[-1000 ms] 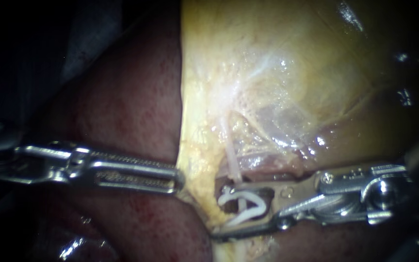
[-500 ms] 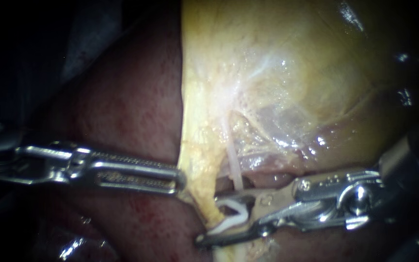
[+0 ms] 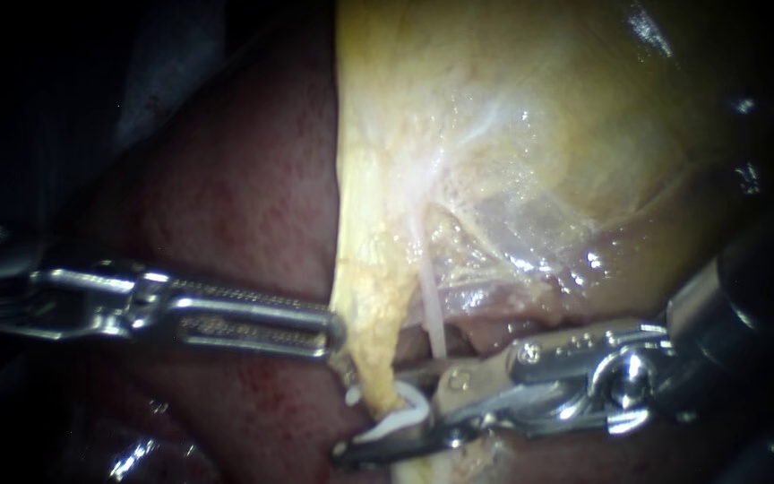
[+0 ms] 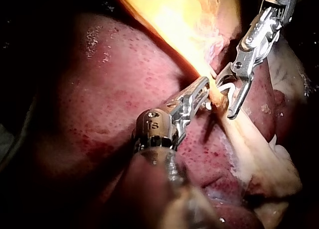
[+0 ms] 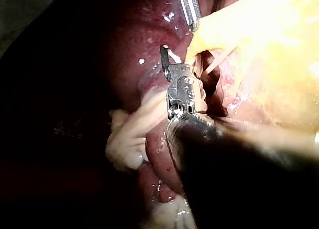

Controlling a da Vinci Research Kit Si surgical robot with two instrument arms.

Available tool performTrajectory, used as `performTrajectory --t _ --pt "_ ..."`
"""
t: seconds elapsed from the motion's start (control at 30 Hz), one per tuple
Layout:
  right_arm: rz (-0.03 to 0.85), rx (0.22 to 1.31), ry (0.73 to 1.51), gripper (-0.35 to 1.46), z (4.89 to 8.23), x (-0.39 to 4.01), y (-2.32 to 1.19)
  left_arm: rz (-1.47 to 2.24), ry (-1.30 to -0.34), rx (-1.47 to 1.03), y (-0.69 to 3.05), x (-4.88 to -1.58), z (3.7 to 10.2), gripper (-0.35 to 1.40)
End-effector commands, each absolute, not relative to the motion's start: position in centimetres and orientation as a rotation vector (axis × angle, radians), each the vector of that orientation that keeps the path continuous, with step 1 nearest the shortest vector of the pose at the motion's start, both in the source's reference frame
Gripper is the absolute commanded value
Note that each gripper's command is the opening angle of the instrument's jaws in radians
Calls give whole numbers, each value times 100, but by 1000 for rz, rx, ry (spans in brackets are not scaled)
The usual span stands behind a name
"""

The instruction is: Clipping first clip left tube

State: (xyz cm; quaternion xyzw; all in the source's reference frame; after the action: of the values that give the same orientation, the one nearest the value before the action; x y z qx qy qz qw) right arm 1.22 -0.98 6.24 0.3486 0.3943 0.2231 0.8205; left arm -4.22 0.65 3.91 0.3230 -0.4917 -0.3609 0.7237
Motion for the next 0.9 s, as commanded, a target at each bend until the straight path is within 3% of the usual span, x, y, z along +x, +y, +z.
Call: performTrajectory --t 0.03,0.2,0.33,0.43,0.9 --pt "475 742 840 46 625 122 -98 -797 -1085 713 65 -422 391 -35" --pt "474 742 840 31 625 119 -97 -797 -1085 713 65 -422 391 -35" --pt "471 744 840 -12 626 113 -97 -797 -1085 713 65 -422 391 -35" --pt "471 744 840 -27 628 111 -96 -797 -1085 713 65 -422 391 -35" --pt "470 743 840 -31 632 111 -94 -797 -1085 713 66 -423 391 -35"
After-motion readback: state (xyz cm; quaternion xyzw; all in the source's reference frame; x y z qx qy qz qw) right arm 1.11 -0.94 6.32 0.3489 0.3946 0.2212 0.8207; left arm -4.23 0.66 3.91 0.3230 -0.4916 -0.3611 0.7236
